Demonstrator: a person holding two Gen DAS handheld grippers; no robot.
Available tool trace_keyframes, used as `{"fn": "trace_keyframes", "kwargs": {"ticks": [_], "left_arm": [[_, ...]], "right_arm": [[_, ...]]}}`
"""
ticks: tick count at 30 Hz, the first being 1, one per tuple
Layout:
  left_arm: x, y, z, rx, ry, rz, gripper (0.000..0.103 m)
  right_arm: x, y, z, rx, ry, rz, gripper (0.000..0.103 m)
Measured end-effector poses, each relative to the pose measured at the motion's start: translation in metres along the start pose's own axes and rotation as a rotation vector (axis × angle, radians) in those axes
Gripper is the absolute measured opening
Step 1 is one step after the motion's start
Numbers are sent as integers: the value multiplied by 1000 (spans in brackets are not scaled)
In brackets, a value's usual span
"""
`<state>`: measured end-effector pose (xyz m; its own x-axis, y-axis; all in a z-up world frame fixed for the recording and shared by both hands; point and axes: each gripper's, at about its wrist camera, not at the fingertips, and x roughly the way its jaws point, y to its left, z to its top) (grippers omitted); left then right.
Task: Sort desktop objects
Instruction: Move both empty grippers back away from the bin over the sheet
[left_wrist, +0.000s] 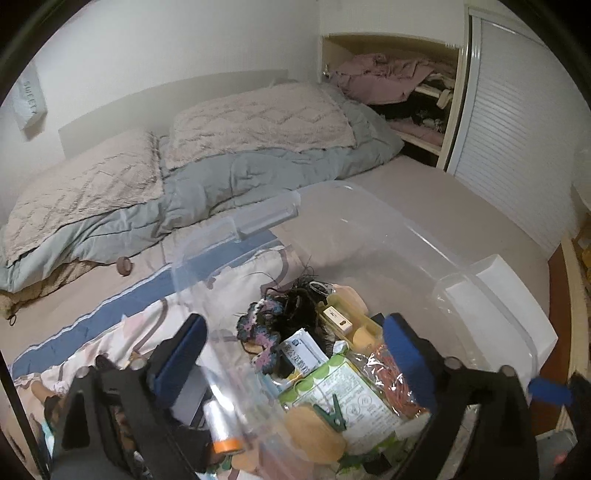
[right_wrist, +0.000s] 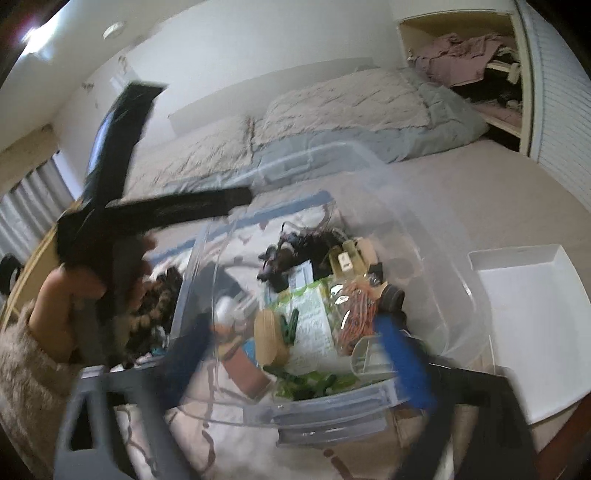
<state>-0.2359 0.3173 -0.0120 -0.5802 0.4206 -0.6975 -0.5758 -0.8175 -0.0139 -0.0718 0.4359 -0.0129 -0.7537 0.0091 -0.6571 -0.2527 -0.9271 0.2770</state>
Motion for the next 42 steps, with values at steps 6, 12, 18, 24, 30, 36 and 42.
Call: {"fn": "trace_keyframes", "kwargs": {"ticks": [6, 12, 18, 24, 30, 36, 42], "left_arm": [[-47, 9, -11, 4, -54, 15, 101], [-95, 19, -26, -10, -109, 4, 102], [-137, 24, -46, -2, -148, 2, 102], [-166, 27, -75, 4, -163, -6, 102], [-189, 28, -108, -22, -179, -3, 102], [-203, 17, -137, -5, -193, 7, 102], [-212, 12, -165, -4, -223, 24, 102]], "right_arm": [[-14, 3, 5, 51, -51, -36, 103], [-21, 21, 7, 5, -48, -115, 103], [-45, 37, -1, -5, -75, -121, 103], [-71, 52, -14, -17, -84, -119, 103], [-93, 75, -34, -66, -104, -132, 103], [-102, 85, -57, -74, -102, -141, 103], [-107, 92, -72, -83, -102, -146, 103]]}}
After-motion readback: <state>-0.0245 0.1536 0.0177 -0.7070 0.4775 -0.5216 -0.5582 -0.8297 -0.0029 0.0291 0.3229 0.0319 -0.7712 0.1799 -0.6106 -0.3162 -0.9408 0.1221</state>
